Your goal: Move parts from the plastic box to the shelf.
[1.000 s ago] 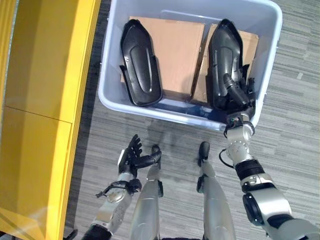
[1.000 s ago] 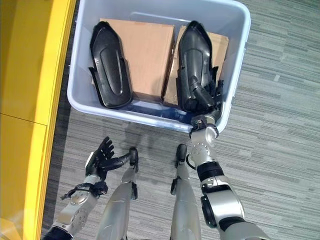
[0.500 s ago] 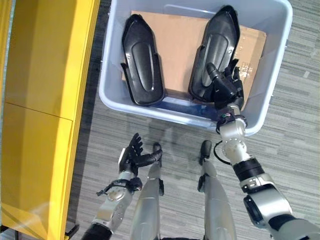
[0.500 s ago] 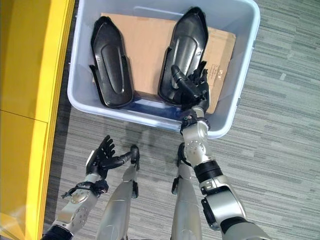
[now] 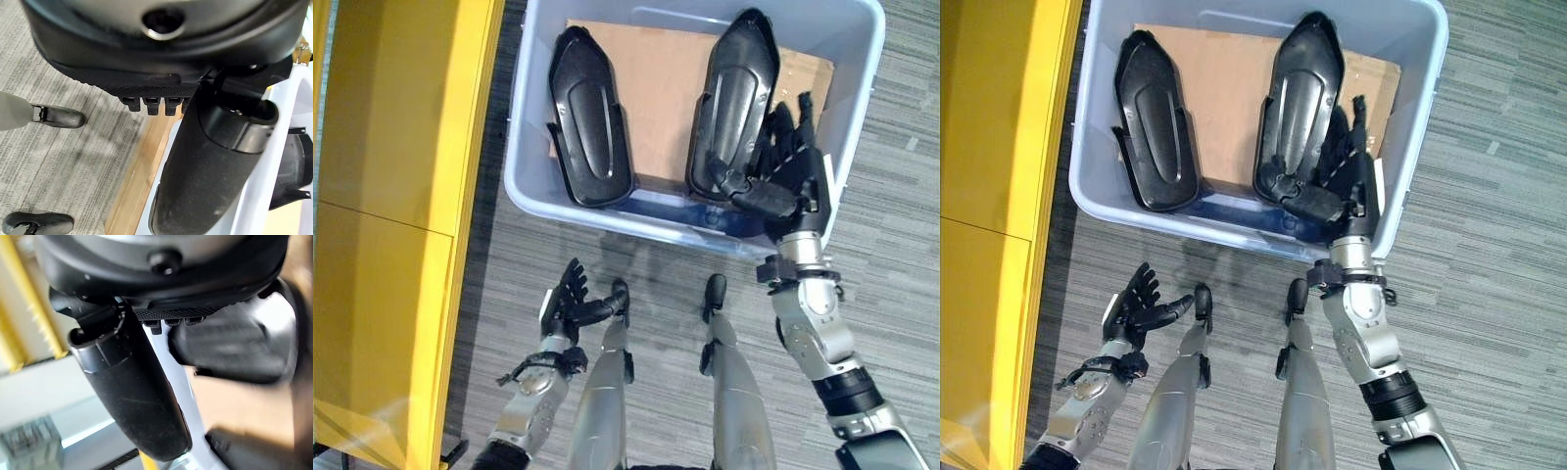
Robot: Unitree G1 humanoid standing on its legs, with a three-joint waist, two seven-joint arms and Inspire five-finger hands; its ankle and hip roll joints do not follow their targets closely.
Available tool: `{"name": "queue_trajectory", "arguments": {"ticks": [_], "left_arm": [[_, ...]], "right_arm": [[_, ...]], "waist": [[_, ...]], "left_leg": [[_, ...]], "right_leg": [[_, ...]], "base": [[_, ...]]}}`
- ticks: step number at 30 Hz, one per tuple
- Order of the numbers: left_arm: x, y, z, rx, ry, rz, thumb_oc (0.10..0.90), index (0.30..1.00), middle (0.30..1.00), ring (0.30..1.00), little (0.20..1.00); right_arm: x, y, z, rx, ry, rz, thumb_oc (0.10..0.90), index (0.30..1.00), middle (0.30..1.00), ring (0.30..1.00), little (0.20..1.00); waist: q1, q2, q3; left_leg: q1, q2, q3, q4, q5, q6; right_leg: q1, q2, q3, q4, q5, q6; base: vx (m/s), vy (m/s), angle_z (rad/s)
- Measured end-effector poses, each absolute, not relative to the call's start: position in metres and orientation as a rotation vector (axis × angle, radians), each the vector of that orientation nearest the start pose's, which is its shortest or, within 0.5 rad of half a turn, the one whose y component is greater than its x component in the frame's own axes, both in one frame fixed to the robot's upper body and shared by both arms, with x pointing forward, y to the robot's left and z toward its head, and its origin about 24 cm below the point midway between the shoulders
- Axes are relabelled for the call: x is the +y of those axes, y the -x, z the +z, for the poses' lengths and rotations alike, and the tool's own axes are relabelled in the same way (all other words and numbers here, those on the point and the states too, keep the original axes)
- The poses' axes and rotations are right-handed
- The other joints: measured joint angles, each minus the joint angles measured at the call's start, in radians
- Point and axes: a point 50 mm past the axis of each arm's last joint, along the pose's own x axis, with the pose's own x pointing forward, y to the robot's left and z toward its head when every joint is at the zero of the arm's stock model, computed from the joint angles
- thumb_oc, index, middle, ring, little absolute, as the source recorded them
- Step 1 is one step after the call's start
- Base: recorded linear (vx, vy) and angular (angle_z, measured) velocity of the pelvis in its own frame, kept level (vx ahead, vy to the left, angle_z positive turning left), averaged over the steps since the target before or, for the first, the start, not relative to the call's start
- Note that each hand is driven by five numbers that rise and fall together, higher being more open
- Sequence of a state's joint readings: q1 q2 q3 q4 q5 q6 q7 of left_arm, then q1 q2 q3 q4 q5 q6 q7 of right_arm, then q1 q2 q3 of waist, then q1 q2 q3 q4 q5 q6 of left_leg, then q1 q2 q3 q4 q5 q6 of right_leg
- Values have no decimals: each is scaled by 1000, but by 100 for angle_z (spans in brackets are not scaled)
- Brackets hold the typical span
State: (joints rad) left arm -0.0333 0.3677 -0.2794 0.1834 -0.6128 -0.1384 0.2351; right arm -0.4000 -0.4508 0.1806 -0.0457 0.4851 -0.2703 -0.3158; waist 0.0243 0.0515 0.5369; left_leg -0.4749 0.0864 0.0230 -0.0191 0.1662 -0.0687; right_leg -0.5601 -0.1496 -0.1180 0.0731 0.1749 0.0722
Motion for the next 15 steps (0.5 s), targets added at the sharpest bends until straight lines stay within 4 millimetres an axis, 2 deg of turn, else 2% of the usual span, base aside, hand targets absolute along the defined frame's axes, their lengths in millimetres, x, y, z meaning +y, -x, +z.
{"name": "queue_trajectory", "arguments": {"ticks": [2,7,9,10,15], "left_arm": [[184,-250,11,142,190,80,900,1000,1000,1000,1000],[185,-249,14,119,173,83,900,1000,1000,1000,1000],[185,-250,17,106,167,79,900,1000,1000,1000,1000],[185,-250,19,93,145,75,900,1000,1000,1000,1000],[187,-251,22,80,144,83,900,1000,1000,1000,1000]], "right_arm": [[-179,-296,191,-644,74,-57,900,1000,1000,1000,1000],[-182,-288,204,-746,449,-97,900,1000,1000,1000,1000],[-182,-289,204,-758,581,-115,900,1000,1000,1000,1000],[-181,-289,202,-755,700,-120,900,1000,1000,1000,1000],[-175,-292,195,-752,968,-99,900,1000,1000,1000,1000]], "waist": [[-3,-1,0],[-19,-4,2],[-20,-5,3],[-19,-5,3],[-19,-6,3]], "left_leg": [[3,-1,2,-5,0,0],[4,0,2,-6,3,-4],[4,0,3,-6,2,-3],[5,0,3,-7,1,-2],[6,0,2,-6,2,-3]], "right_leg": [[0,0,0,-2,-2,3],[0,1,-1,-2,0,-1],[0,1,0,-2,0,-1],[1,1,0,-2,-1,0],[2,1,-1,-2,0,0]], "base": [[0,0,0],[0,0,0],[0,0,0],[0,0,0],[0,0,0]]}}
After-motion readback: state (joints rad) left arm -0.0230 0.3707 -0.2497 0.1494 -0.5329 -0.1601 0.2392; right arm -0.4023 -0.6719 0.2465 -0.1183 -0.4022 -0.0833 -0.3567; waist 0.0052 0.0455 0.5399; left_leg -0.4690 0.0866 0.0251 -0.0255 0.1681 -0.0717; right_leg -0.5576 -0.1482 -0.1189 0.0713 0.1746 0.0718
